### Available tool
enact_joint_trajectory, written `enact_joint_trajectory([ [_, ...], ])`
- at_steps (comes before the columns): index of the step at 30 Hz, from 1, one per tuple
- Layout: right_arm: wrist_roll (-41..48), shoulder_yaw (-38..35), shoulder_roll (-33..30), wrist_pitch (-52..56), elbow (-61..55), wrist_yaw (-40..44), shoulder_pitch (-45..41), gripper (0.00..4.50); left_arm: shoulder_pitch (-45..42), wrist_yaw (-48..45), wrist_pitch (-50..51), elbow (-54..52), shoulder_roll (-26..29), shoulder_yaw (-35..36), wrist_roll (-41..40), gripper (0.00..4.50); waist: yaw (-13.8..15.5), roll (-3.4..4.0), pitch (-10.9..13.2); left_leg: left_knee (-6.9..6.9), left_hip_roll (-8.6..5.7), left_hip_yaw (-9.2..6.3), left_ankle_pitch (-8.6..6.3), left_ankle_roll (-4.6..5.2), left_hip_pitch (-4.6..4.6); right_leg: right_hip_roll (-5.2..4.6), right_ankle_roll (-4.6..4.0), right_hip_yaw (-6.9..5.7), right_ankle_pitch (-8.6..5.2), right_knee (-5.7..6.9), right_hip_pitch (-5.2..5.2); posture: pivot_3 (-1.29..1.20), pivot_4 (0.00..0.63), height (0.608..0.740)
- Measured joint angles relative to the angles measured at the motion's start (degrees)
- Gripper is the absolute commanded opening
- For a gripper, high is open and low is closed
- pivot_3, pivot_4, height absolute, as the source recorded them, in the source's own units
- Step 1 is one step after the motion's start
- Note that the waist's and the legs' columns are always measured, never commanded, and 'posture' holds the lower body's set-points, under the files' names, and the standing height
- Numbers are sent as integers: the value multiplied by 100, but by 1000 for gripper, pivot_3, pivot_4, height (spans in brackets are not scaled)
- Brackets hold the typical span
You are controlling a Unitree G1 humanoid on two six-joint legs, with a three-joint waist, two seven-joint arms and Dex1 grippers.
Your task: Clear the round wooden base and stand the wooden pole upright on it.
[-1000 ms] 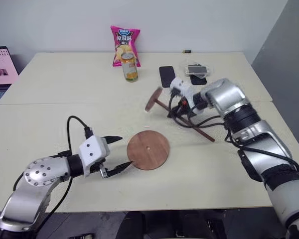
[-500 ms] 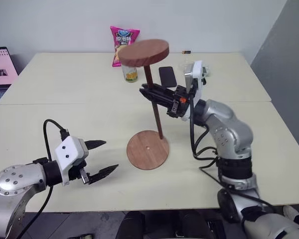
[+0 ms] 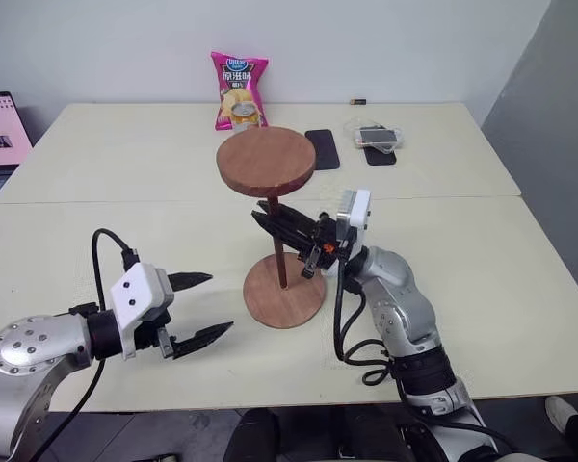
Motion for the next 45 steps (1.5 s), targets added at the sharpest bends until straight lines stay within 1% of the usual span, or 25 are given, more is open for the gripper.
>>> enact_joint_trajectory([
  [5,-127,52,2,-467,365,-66,0,243,13,-24,1,3,4,-76,60,4500,-19,-2,-1,0,1,0,0,0,1,0,0,1,0,2,0,0,150,740],
  [11,-132,195,-28,-699,553,-91,5,243,59,-88,-21,53,8,-75,111,4500,-24,-3,-2,0,1,1,0,0,1,1,0,1,0,3,0,0,150,740],
  [26,-128,475,-170,-807,480,-55,155,243,56,-137,-179,238,8,-76,248,4500,-26,-23,-20,0,1,1,0,0,8,0,0,3,0,11,0,0,150,740],
  [33,-125,488,-238,-569,418,-141,143,243,37,-133,-252,278,7,-124,272,4500,-26,-35,-43,0,1,0,0,0,14,0,0,3,0,11,7,0,150,740],
  [36,-121,490,-274,-396,385,-202,138,243,19,-132,-266,292,7,-125,274,4500,-25,-36,-59,-3,1,0,-1,1,37,0,-1,3,-1,5,33,0,150,740],
  [39,-120,479,-274,-319,387,-238,144,243,25,-134,-276,293,6,-124,275,4500,-26,-27,-58,-22,2,-3,-3,2,108,1,-5,-1,-6,-27,109,0,150,740],
  [45,-171,598,-329,-317,445,-212,151,243,100,-147,-425,411,-1,-124,299,4500,-25,-35,-64,-20,2,-4,-3,2,107,2,-5,-1,-6,-26,109,0,150,740],
])
